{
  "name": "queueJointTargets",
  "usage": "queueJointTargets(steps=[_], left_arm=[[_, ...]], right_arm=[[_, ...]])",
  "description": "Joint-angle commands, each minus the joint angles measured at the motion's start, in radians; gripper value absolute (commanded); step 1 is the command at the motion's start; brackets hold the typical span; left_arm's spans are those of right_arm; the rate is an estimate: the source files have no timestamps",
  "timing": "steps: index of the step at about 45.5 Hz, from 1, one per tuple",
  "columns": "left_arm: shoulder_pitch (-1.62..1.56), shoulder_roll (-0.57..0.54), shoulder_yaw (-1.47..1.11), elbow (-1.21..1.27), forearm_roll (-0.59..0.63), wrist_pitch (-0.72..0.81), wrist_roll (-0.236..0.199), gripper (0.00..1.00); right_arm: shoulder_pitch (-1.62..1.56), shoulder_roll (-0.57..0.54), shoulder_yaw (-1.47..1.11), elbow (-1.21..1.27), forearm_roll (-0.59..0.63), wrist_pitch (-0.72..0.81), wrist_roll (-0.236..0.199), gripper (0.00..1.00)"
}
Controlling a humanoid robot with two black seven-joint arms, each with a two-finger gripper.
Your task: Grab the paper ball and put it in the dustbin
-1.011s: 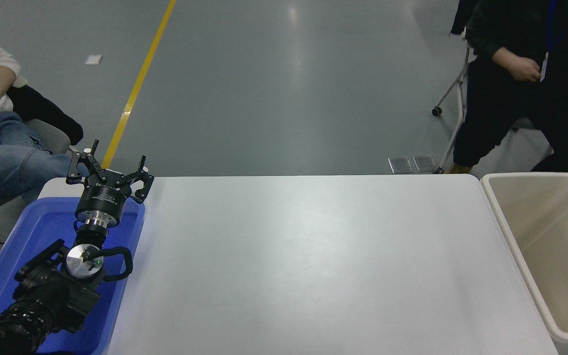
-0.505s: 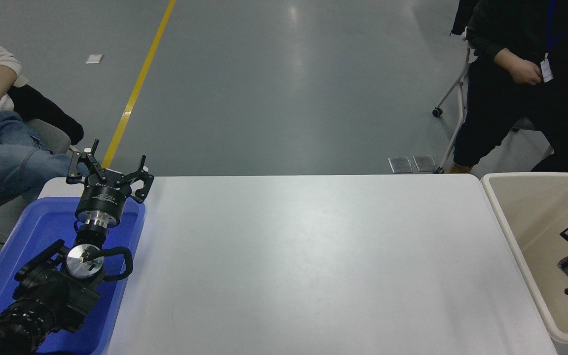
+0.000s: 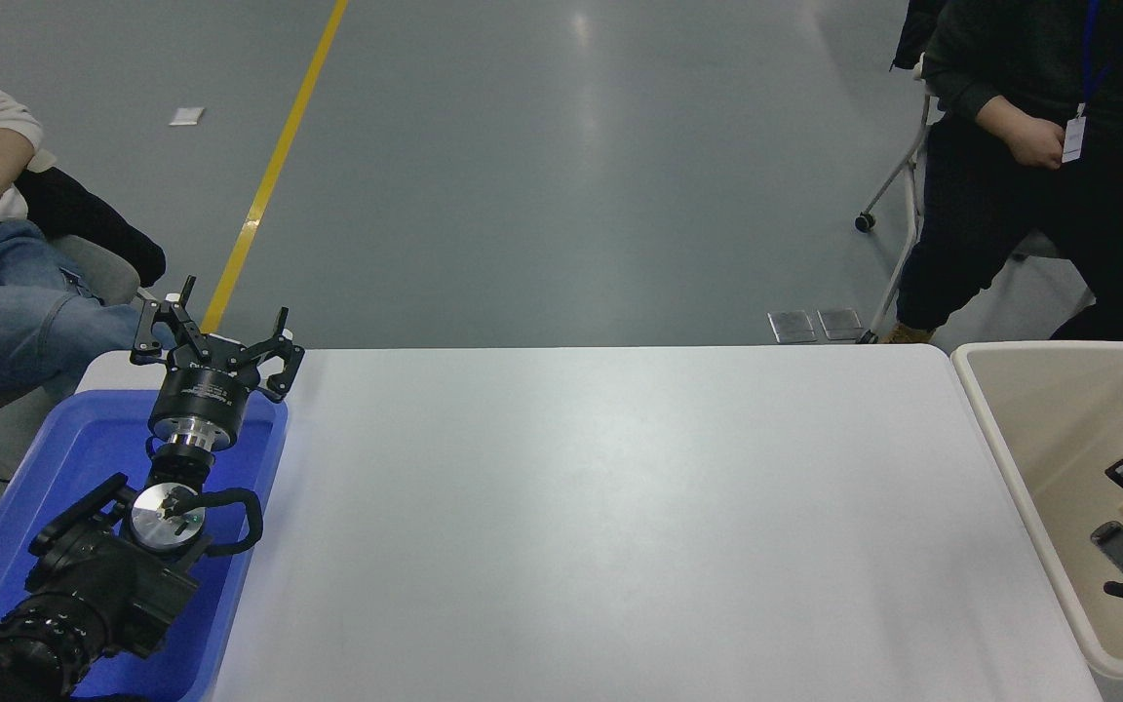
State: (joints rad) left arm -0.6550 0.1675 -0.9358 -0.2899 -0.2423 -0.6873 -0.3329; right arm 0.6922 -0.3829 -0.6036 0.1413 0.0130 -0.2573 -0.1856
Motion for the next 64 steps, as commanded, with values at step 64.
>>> queueJointTargets(steps=[64], left_arm=[[0.000,0.000,0.000,0.000,0.000,0.000,0.000,0.99]], right_arm=[[0.484,-0.206,0.955,0.405,-0.057,0.070,0.175,1.00]])
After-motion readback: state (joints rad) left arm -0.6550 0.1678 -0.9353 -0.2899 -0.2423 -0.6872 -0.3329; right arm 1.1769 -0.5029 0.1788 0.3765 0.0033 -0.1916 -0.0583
